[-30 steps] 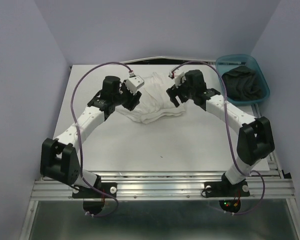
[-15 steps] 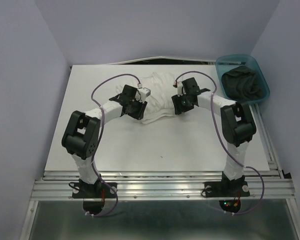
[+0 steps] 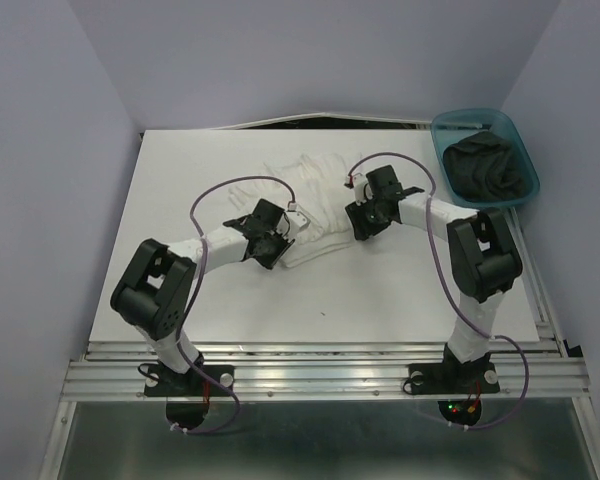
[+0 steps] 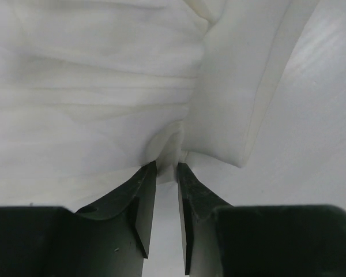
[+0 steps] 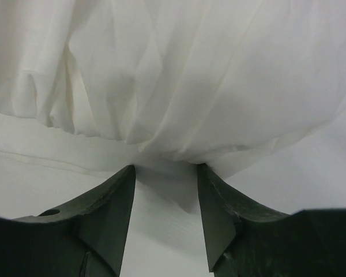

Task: Fold and stack the skirts
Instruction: Flatten the skirt out

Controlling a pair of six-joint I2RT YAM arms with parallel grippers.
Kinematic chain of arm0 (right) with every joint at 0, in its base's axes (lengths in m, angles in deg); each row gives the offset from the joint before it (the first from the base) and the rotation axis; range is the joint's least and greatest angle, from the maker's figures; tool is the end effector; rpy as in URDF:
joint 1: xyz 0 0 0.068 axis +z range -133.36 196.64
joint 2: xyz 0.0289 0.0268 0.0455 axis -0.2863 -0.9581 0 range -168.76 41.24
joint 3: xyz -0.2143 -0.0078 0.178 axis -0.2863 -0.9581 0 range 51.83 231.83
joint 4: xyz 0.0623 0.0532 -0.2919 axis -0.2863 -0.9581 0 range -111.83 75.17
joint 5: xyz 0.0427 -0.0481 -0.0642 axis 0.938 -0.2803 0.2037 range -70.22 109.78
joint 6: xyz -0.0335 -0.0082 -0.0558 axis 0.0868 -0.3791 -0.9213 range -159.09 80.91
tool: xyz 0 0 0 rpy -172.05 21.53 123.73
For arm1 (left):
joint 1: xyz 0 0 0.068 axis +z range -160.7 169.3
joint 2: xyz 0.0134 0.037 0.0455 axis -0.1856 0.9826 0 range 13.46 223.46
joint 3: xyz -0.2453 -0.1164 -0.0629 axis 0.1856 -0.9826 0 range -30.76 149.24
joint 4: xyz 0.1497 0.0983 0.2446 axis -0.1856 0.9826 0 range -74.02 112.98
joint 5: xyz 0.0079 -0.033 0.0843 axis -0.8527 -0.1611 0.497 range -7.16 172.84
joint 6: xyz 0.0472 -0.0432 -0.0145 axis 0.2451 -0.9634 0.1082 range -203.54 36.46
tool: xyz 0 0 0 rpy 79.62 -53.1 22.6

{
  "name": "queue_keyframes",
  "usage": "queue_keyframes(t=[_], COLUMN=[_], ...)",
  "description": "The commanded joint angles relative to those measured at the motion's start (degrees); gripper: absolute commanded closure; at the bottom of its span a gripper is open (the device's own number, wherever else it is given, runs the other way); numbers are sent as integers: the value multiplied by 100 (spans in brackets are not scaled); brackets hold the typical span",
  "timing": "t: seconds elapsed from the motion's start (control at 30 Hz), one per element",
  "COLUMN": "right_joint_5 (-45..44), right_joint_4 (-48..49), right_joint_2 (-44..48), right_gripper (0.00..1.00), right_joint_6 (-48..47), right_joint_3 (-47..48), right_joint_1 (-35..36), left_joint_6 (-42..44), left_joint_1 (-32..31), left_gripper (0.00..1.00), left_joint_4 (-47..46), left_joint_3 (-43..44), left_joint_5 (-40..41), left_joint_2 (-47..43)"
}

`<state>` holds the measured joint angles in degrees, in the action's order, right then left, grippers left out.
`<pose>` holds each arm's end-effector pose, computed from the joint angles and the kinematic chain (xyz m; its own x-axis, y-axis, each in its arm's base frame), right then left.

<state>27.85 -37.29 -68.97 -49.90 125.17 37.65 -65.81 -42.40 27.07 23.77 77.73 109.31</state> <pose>0.4122 0.1662 0.1339 -0.7096 -0.4715 -0.5236 -0.5650 0.8248 0.0230 0.3215 -0.2040 0.1370 -0.4685 0.6461 -0.6025 0.7479 0.6531 0.1188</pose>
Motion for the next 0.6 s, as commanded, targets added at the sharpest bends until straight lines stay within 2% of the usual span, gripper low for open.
queue_keyframes(t=[0.0,0.17,0.23,0.33,0.37,0.53,0.57], right_joint_5=[-306,-955,-922,-501,-343,-263,-254], right_joint_4=[-373,-311,-356,-470,-601,-830,-813], right_joint_2=[482,1028,1177,1187,1117,502,318], right_gripper=[48,46,43,40,40,40,40], right_joint_6=[-746,-985,-854,-353,-221,500,570], right_joint_3=[-425,-365,11,557,689,1226,1305], right_joint_1=[104,105,105,174,175,518,518], left_joint_6=[494,652,731,652,669,608,626], left_joint_1=[-249,-266,-266,-82,49,1559,1649], left_gripper=[67,59,51,34,31,32,32], left_joint_4=[533,1113,1351,1168,1150,1255,1185], left_joint_3=[-363,-197,66,278,365,1437,1543], left_joint_5=[194,-796,-1096,-879,-861,-905,-800], left_joint_2=[-698,-1490,-1866,-2194,-2133,-879,-728])
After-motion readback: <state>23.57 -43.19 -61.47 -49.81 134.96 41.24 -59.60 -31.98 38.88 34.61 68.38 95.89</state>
